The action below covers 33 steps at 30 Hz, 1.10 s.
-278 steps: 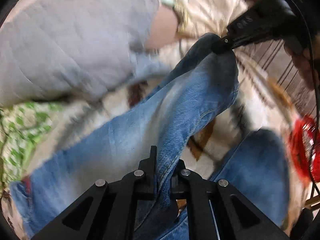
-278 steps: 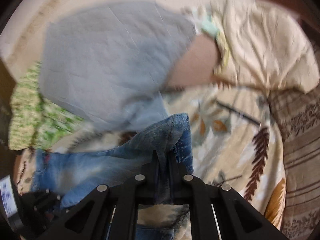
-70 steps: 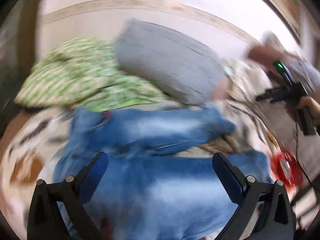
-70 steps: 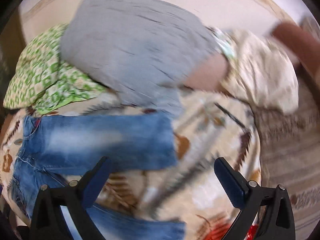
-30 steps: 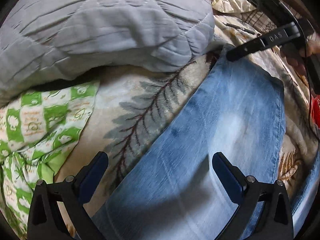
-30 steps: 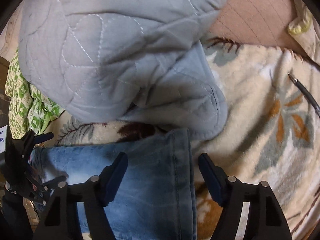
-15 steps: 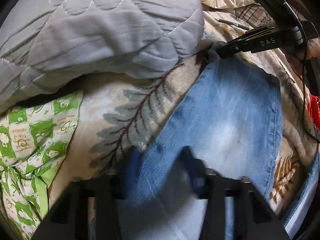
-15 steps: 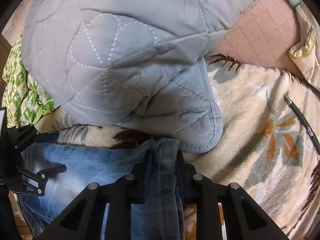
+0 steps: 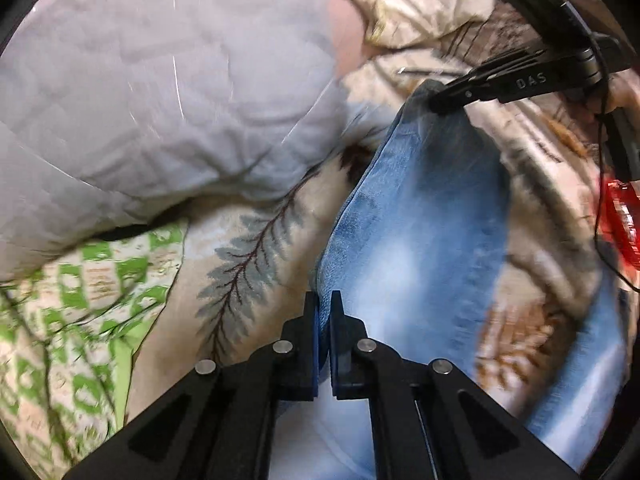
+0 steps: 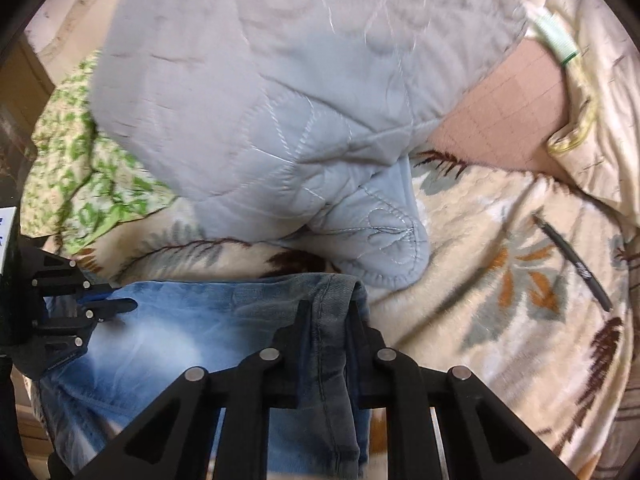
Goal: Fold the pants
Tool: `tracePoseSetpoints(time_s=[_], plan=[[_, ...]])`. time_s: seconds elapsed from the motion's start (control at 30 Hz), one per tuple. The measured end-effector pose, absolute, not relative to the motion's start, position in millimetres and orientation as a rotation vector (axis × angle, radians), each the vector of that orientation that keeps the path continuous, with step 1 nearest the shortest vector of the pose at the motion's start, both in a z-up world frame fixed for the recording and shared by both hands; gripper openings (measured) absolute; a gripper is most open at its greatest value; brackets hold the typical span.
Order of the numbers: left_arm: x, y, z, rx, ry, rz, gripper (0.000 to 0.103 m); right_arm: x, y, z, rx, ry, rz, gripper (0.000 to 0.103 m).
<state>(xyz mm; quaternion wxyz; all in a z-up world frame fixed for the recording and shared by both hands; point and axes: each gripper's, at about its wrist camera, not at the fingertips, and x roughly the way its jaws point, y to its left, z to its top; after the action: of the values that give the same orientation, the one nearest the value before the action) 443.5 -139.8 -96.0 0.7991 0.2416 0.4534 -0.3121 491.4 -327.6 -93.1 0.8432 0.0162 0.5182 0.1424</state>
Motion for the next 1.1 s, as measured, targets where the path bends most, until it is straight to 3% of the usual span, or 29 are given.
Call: tracePoseSetpoints(time_s=[0.23, 0.4, 0.53, 0.7, 1.1], plan=[[327, -118, -26, 0.569, 0.796, -0.639, 0.003, 403, -346, -36, 0.017, 0.989, 0.344, 0.016], [237, -126, -14, 0.590, 0.698, -0.640, 0.003, 303, -358, -12, 0.012, 0.879, 0.353, 0.015], [157, -137, -44, 0.645, 0.660, -0.651, 0.003, 220, -361, -23, -0.016, 0.844, 0.334, 0.015], [110, -142, -100, 0.657, 0.733, -0.667, 0.003, 150, -364, -71, 0.003, 0.935, 0.343, 0.015], [120, -133, -152, 0.493, 0.894, -0.661, 0.003, 102, -359, -141, 0.004, 1.099, 0.338, 0.015]])
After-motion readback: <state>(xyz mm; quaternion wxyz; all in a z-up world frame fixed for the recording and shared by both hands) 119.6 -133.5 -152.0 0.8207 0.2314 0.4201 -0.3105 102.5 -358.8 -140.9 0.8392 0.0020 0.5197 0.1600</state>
